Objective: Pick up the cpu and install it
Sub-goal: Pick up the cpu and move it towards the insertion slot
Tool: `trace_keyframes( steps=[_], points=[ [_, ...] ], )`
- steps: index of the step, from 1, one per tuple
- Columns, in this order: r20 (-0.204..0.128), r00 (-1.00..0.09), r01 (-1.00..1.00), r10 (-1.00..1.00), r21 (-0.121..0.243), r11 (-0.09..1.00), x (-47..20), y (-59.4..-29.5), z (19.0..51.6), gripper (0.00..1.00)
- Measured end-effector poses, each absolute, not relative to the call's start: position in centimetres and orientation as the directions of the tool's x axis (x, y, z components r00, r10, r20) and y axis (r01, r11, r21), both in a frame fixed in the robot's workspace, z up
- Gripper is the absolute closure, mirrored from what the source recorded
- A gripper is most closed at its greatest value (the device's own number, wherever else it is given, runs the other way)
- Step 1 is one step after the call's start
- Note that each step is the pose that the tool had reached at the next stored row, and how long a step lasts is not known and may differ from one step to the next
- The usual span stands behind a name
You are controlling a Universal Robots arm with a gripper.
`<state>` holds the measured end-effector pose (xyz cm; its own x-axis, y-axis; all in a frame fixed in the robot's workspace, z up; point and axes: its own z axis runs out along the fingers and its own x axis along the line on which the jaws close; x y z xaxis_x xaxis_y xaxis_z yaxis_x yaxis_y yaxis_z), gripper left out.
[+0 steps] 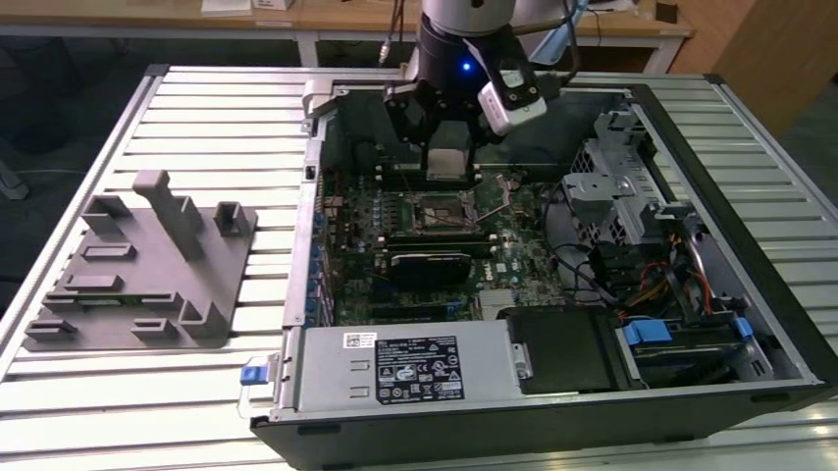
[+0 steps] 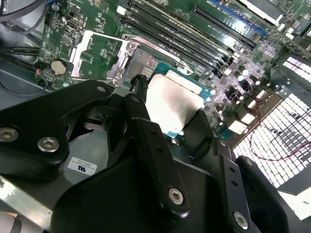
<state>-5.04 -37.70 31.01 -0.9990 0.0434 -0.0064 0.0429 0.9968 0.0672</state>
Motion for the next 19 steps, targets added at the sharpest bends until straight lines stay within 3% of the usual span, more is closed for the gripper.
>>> trace_keyframes(
  steps=[19],
  points=[
    [-0.009,-1.0,0.023,0.024,0.067,0.997,-5.0,-37.0,28.7,0.46]
  ],
)
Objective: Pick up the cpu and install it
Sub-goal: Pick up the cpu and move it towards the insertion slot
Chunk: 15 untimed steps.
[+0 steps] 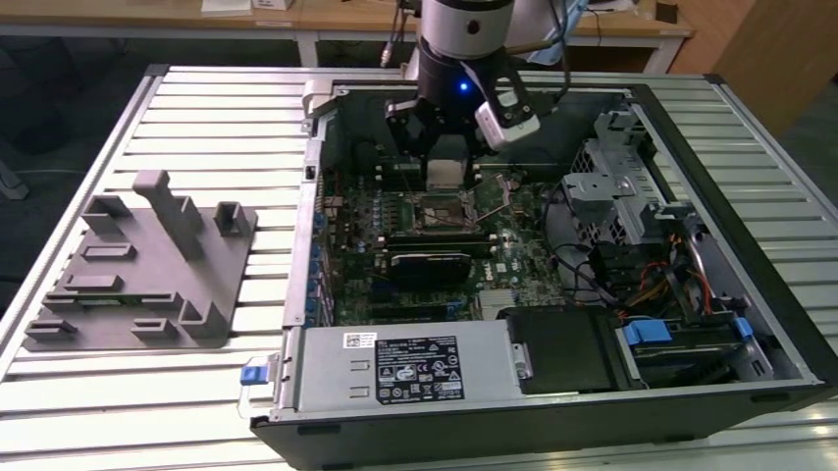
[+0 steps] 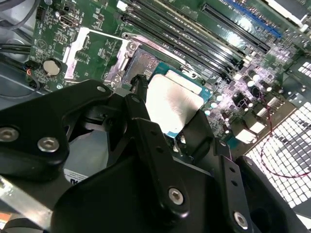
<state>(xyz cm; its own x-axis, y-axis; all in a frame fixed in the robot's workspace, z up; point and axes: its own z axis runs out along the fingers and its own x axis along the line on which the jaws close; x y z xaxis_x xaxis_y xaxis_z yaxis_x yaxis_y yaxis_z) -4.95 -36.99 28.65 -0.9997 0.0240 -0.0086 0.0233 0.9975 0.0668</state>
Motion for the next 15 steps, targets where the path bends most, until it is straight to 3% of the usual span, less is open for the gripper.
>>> trace_keyframes(
  steps=[15],
  points=[
    [-0.009,-1.0,0.01,0.01,0.067,0.998,-4.8,-36.0,26.9,0.46]
  ],
)
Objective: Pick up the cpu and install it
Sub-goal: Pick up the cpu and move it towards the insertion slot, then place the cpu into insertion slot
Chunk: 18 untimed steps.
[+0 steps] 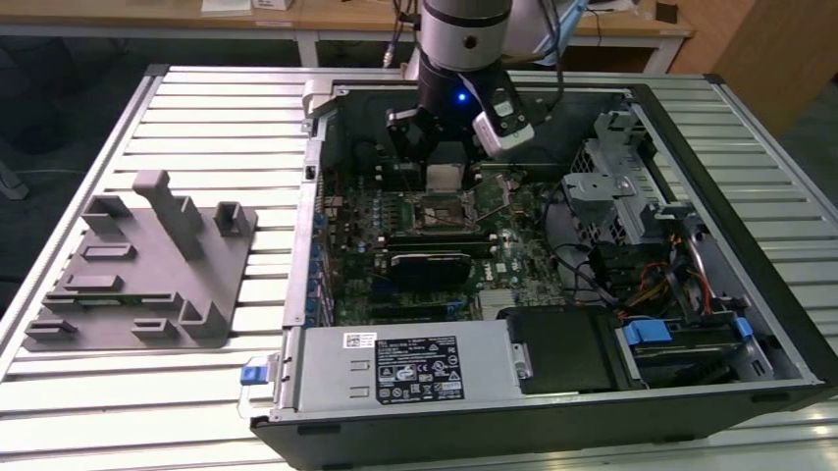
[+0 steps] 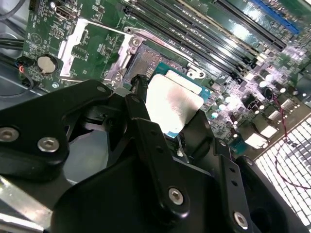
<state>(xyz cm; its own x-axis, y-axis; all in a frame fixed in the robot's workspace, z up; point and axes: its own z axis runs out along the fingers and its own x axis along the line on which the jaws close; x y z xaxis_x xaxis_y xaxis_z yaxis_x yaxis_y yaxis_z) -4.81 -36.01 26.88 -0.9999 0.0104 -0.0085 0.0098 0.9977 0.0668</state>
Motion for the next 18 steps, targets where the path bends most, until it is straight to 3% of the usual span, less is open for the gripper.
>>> trace_keyframes(
  steps=[18],
  points=[
    [-0.009,-1.0,0.007,0.008,0.067,0.998,-4.67,-35.95,26.53,0.46]
  ],
)
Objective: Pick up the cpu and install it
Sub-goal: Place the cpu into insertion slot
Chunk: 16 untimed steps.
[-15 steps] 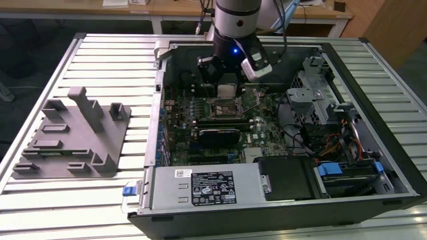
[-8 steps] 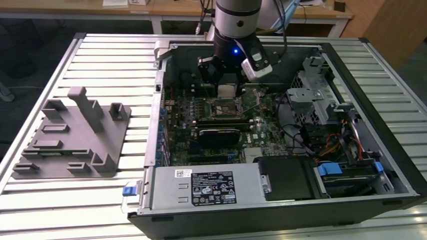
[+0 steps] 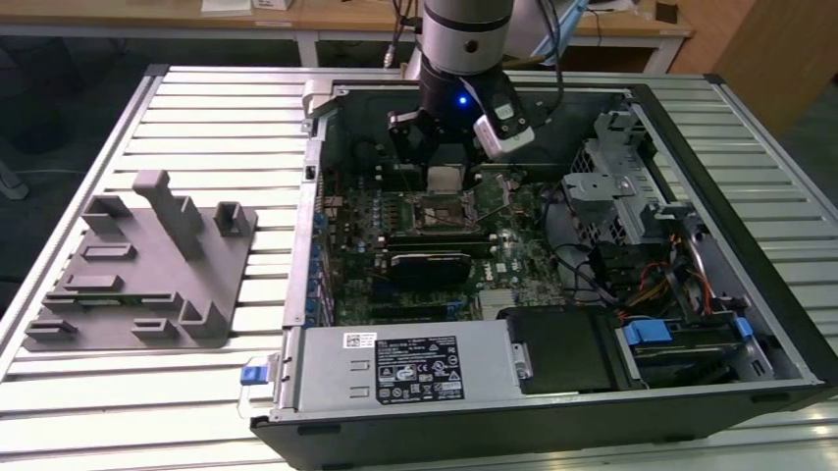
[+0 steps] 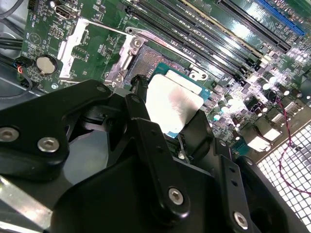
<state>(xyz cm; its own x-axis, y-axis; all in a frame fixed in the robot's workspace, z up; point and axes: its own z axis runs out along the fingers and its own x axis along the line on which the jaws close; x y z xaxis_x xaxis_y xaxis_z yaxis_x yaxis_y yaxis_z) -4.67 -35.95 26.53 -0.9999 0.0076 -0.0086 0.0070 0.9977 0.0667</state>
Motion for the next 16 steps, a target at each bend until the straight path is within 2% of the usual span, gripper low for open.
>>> trace_keyframes(
  steps=[16],
  points=[
    [-0.009,-0.99,0.139,0.14,0.067,0.988,-4.67,-35.95,26.52,0.46]
  ],
)
